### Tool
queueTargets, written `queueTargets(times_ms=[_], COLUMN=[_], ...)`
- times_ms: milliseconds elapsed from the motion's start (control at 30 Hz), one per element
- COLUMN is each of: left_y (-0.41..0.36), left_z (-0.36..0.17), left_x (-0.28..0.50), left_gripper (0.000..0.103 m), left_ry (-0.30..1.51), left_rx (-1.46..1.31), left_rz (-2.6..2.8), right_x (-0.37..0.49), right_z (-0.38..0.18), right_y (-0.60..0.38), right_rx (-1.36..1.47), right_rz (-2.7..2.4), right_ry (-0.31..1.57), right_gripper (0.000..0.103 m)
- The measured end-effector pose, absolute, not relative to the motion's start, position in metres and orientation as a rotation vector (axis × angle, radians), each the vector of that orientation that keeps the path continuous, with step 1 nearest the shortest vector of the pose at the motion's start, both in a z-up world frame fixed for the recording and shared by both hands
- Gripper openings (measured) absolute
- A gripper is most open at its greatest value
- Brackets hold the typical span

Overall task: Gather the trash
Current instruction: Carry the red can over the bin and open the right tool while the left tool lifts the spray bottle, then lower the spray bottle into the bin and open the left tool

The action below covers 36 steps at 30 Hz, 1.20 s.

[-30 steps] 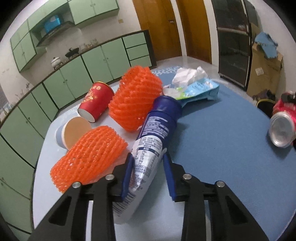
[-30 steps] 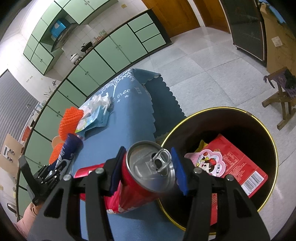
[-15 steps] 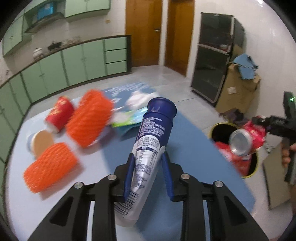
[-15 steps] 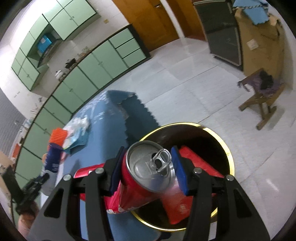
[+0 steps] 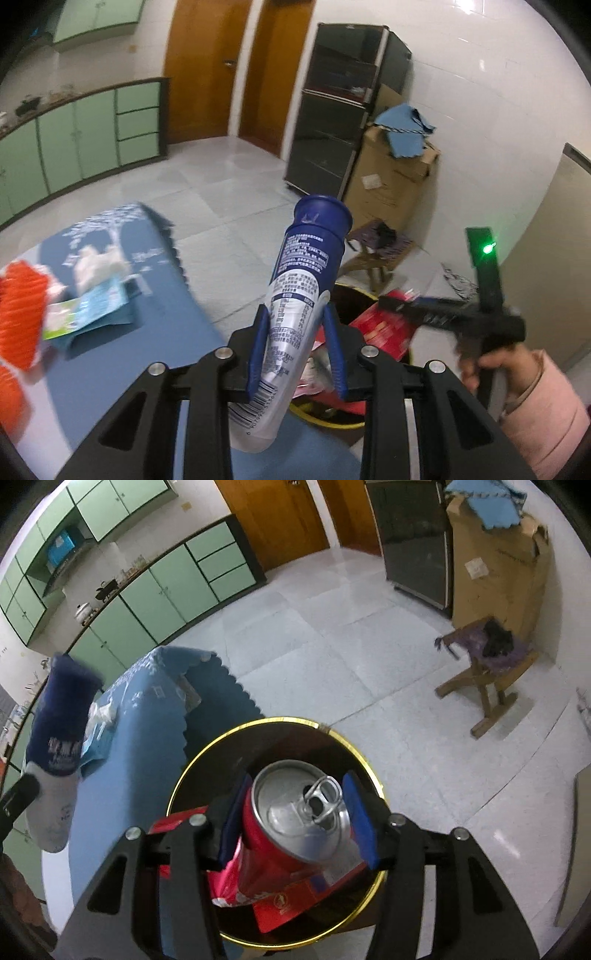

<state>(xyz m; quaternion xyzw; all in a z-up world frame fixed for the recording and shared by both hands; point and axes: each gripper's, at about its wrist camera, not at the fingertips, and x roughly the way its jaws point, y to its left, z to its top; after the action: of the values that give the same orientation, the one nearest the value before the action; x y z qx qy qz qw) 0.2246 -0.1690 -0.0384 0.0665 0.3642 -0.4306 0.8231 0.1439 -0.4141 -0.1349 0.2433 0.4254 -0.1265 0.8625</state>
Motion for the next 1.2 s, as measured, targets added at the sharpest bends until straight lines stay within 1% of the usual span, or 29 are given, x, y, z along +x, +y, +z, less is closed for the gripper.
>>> queueTargets(times_ms=[133,467,633,667,733,800,833,867,1067,1200], left_y=[-0.2,-0.261,-0.278,-0.28,-0.281,-0.278,-0.273,-0.269,-0.238,-0.208], left_z=[-0.048,-0.095,-0.117,-0.121,-0.123,-0.119,-0.118,-0.115,-0.099,-0.08], left_x=[0.224,0.215,0.213,0.213,0.212,0.214,0.216,0.217,0.225,0.224], left_gripper=[0.03,0.031,0.03,0.028,0.029,0.035,0.043,0.044,0.045,0.051], left_ry=[0.821,0.946,1.031,1.042,1.041,1.026,1.019,1.01,0.97,0.904], left_rx=[0.149,0.242,0.247,0.25,0.259,0.254,0.249,0.245,0.203,0.191], left_rz=[-0.942,-0.972,-0.973,-0.973,-0.965,-0.952,-0.943,-0.928,-0.869,-0.829], right_x=[0.132,0.104,0.095,0.094,0.093,0.094,0.096,0.097,0.105,0.11], right_z=[-0.139,-0.125,-0.122,-0.121,-0.119,-0.116,-0.115,-0.113,-0.107,-0.1], right_y=[-0.42,-0.435,-0.444,-0.445,-0.444,-0.441,-0.438,-0.435,-0.421,-0.406], right_rx=[0.538,0.519,0.513,0.511,0.504,0.49,0.475,0.463,0.434,0.414], right_rz=[-0.273,-0.344,-0.381,-0.384,-0.383,-0.376,-0.376,-0.375,-0.359,-0.334], right_ry=[0.881,0.865,0.859,0.858,0.856,0.857,0.858,0.859,0.859,0.855], right_gripper=[0.059,0.059,0.059,0.059,0.059,0.059,0.059,0.059,0.06,0.065])
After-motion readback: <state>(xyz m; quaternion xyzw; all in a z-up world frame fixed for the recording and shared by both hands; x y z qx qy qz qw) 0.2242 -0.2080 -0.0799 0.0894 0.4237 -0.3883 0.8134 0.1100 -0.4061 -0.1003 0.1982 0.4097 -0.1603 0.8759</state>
